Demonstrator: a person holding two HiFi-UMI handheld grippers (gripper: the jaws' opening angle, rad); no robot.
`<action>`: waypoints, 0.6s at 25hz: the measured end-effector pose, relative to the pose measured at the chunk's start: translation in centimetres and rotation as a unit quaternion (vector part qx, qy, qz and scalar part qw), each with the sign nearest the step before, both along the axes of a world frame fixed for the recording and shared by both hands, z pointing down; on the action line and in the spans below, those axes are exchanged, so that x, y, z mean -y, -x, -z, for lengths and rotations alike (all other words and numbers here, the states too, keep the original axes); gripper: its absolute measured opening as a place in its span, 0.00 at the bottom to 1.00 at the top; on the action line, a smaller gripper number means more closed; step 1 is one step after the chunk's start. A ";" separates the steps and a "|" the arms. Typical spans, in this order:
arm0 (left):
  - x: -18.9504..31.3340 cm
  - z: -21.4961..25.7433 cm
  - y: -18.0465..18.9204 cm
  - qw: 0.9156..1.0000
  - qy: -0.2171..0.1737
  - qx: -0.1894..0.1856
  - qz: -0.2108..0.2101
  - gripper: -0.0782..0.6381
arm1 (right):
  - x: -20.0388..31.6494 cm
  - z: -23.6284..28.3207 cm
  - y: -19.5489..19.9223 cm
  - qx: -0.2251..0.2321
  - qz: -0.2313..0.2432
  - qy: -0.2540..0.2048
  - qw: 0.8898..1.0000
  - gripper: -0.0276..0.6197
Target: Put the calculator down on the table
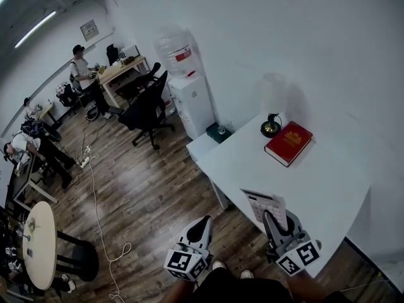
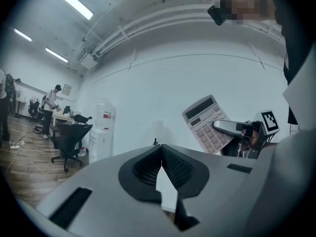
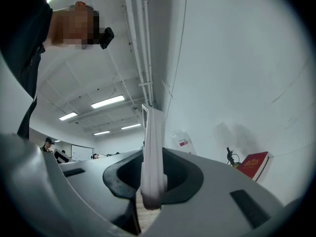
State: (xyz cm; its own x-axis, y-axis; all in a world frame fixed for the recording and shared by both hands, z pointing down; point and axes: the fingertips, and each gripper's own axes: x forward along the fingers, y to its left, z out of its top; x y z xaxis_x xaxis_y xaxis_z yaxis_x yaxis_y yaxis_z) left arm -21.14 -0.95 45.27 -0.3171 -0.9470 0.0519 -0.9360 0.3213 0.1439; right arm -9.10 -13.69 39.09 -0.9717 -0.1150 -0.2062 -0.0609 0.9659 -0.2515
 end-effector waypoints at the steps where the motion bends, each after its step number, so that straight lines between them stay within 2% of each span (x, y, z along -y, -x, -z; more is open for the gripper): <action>1: 0.8 -0.1 0.1 1.000 0.001 0.001 -0.011 0.13 | 0.6 -0.1 0.2 -0.001 -0.006 0.001 1.000 0.18; 9: 8.7 -1.0 3.4 0.997 -0.007 -0.008 -0.082 0.13 | 5.9 -0.5 2.5 0.002 -0.073 0.006 0.997 0.18; 15: 14.0 0.3 5.8 0.988 -0.017 0.007 -0.155 0.13 | 9.2 -0.1 4.4 0.009 -0.133 0.017 0.991 0.18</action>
